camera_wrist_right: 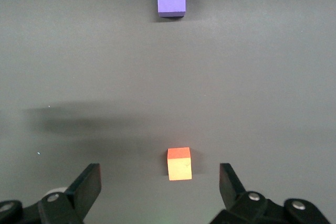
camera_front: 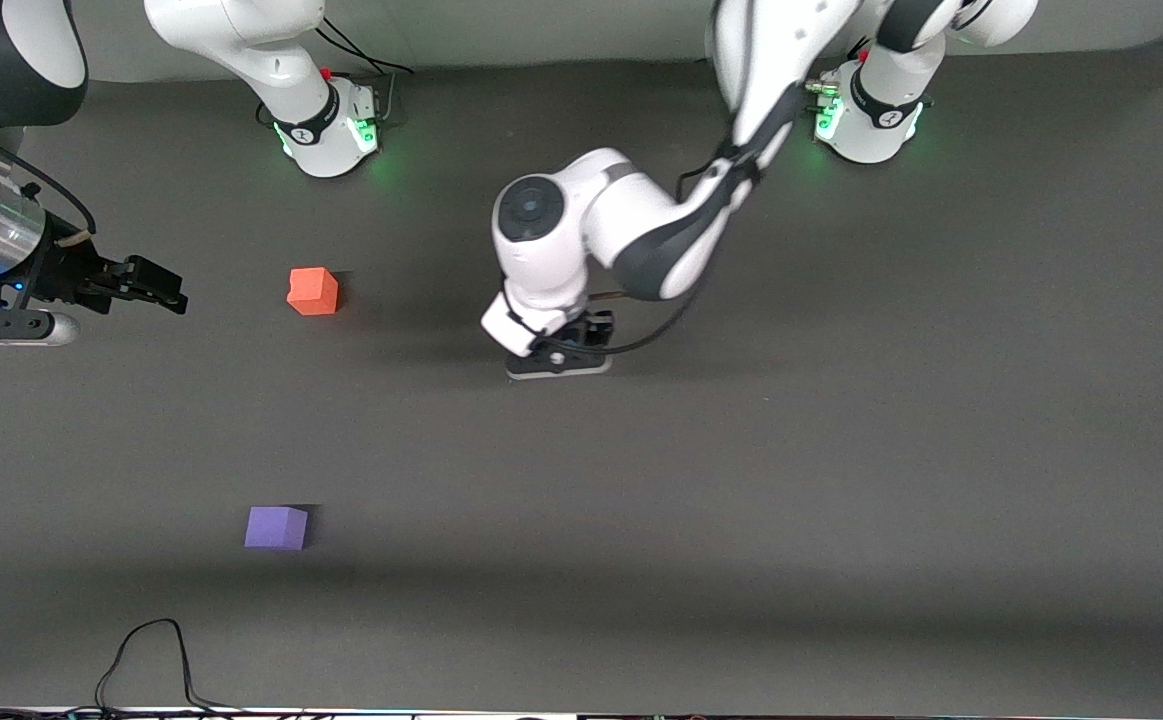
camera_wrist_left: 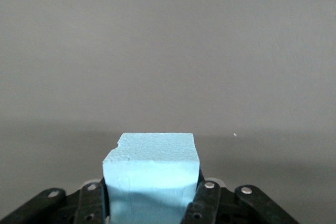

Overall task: Place blue block between orange and purple blocks
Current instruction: 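Carry the blue block to mid-table while the right gripper approaches, then set the blue block down and open the left gripper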

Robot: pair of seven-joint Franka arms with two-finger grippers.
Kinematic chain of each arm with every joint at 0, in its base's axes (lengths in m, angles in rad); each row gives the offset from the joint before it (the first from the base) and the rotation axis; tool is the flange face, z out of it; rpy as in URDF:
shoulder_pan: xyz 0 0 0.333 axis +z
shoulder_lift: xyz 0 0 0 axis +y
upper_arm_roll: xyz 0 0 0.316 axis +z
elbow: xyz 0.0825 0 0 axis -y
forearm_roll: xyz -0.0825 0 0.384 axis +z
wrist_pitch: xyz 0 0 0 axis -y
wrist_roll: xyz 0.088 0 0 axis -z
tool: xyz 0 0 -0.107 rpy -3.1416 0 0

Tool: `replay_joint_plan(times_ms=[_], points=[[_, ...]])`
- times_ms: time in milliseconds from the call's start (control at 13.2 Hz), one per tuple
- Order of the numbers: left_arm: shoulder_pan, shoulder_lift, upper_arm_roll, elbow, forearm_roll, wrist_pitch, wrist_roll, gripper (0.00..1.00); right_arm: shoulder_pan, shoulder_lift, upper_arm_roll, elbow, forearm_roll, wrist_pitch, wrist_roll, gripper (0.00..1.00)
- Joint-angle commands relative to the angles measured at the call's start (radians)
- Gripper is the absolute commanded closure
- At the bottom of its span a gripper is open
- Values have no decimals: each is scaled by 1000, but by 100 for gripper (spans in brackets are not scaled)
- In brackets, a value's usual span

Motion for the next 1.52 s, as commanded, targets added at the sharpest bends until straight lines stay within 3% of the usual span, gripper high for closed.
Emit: replay_joint_plan(times_ms=[0, 380, 456, 532, 759, 911, 1139, 1443], points=[[-32, 115, 24, 47, 29, 80, -22, 58, 9, 8, 9, 20, -4, -25, -12, 0], [-53, 175, 30, 47, 71, 163, -74, 56, 137, 23, 14, 46, -3, -30, 61, 0], [-52, 176, 30, 44, 72, 163, -73, 33, 174, 35, 14, 49, -3, -30, 96, 0], [-46, 173, 30, 44, 72, 157, -67, 0, 209, 47, 14, 56, -1, -29, 110, 0], [-14, 109, 29, 48, 65, 77, -59, 0, 321, 113, 15, 124, 0, -25, 228, 0], [69, 36, 4, 61, 33, -9, -7, 0, 380, 161, 15, 162, 26, -13, 262, 0], [227, -116, -11, 56, -139, -128, 195, 0, 391, 222, 17, 172, 117, 66, 261, 0], [538, -213, -11, 48, -312, -312, 580, 0, 498, 334, 15, 162, 123, 187, 366, 0]])
